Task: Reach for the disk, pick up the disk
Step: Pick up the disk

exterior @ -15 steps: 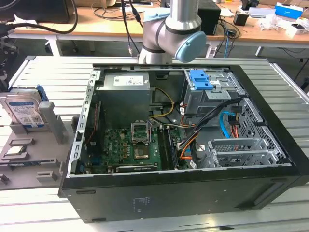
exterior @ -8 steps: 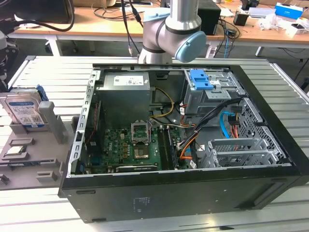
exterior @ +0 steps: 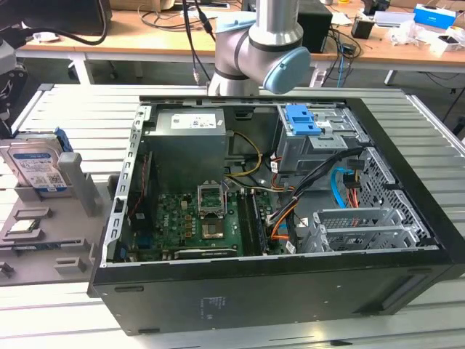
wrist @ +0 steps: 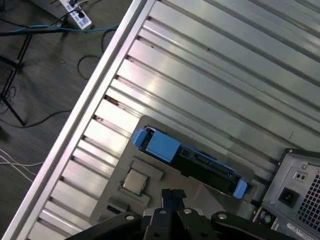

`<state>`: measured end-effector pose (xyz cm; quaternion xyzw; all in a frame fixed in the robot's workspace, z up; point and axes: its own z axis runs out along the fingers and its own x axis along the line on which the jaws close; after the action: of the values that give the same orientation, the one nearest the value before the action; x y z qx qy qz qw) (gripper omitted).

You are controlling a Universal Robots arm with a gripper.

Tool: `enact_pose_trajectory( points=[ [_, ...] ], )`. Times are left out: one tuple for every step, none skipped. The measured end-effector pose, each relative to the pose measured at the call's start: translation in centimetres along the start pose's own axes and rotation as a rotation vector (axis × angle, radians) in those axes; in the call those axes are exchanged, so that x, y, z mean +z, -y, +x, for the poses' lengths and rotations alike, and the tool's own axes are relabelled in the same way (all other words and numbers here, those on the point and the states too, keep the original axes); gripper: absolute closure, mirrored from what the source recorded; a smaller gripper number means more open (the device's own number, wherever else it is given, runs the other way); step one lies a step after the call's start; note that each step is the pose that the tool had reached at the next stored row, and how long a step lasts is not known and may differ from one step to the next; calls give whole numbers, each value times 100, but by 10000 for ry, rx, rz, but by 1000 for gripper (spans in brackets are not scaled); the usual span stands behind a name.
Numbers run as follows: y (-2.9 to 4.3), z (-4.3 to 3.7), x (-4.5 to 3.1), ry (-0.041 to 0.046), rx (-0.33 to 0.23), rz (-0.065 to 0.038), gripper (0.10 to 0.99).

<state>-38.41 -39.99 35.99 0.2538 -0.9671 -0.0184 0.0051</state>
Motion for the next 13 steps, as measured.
enact_pose_trajectory(
  points=[
    [0, 0, 0, -8, -201, 0, 980],
    [0, 0, 0, -18, -469, 0, 980],
    [0, 0, 0, -22, -588, 0, 980],
    [0, 0, 0, -26, -692, 0, 980],
    [0, 0, 0, -33, -862, 0, 980],
    [0, 0, 0, -41, -1071, 0, 980],
    [0, 0, 0, -45, -1171, 1, 980],
    [0, 0, 0, -49, -1276, 0, 980],
    [0, 0, 0, -56, -1456, 1, 980],
    [0, 0, 0, -61, -1608, 0, 980],
    [0, 0, 0, -65, -1699, 0, 980],
    [0, 0, 0, -69, -1789, 1, 980],
    [0, 0, 0, -73, -1920, 1, 980]
  ],
)
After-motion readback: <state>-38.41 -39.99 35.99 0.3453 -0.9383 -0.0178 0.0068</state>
